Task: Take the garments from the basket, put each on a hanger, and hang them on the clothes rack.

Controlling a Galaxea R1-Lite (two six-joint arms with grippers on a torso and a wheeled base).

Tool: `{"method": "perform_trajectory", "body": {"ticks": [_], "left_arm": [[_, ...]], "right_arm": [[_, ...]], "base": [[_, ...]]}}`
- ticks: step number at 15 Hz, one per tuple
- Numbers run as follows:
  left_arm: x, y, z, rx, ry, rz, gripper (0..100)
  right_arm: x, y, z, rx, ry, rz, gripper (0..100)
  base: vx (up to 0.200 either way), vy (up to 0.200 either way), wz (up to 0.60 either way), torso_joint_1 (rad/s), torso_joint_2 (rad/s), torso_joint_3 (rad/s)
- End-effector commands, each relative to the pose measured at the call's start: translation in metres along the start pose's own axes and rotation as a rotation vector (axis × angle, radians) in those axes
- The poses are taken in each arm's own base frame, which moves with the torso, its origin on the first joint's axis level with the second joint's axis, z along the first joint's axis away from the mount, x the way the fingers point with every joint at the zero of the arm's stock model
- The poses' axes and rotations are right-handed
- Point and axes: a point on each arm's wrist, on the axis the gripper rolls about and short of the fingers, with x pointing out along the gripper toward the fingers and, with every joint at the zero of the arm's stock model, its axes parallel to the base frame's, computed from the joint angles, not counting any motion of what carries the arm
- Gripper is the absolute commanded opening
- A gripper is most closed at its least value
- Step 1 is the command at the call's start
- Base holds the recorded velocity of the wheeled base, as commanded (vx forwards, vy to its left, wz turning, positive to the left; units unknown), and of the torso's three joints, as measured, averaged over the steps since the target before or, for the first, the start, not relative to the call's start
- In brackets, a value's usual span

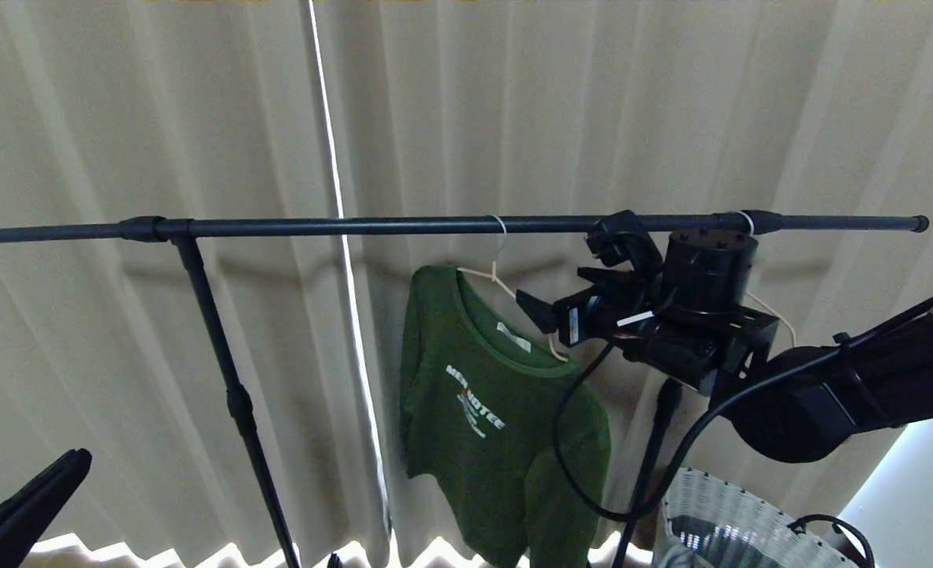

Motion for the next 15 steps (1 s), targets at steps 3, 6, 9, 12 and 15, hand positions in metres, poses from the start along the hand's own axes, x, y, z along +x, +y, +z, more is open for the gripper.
{"method": "perform_trajectory", "body": {"ticks": [3, 6, 9, 12, 15], "left_arm": [[-0.007, 0.005, 0.002, 0.021, 0.002, 0.181, 100], [-0.016, 0.007, 0.001, 0.014, 0.079, 0.337, 100], [-0.035, -0.005, -0.009, -0.028, 0.190, 0.371, 100], [-0.054, -0.021, -0.026, -0.050, 0.234, 0.363, 100], [-0.065, -0.032, -0.054, -0.063, 0.270, 0.323, 100]], "right_arm": [[-0.068, -0.004, 0.019, 0.005, -0.133, 0.004, 100], [-0.141, -0.009, 0.010, 0.002, -0.110, -0.010, 100], [-0.200, -0.027, -0.020, 0.007, -0.010, -0.105, 100], [-0.245, -0.048, -0.032, 0.038, 0.054, -0.277, 100], [-0.299, -0.039, -0.057, 0.067, 0.140, -0.330, 100]], "base": [[0.000, 0.000, 0.00, 0.000, 0.00, 0.000], [0.000, 0.000, 0.00, 0.000, 0.00, 0.000], [0.000, 0.000, 0.00, 0.000, 0.00, 0.000], [0.000, 0.000, 0.00, 0.000, 0.00, 0.000], [0.000, 0.000, 0.00, 0.000, 0.00, 0.000]]}}
